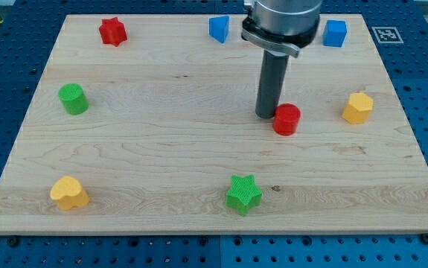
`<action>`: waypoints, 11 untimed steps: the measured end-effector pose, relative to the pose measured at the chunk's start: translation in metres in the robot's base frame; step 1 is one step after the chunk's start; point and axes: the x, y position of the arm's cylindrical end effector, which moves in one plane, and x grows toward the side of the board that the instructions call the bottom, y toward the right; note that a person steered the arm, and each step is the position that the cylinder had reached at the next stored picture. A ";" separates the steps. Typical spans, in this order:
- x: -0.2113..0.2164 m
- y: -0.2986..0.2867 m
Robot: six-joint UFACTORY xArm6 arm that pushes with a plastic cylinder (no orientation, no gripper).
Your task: Slide the red circle to the bottom left of the hexagon
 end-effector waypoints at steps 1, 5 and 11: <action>0.004 0.002; 0.028 0.032; 0.039 0.064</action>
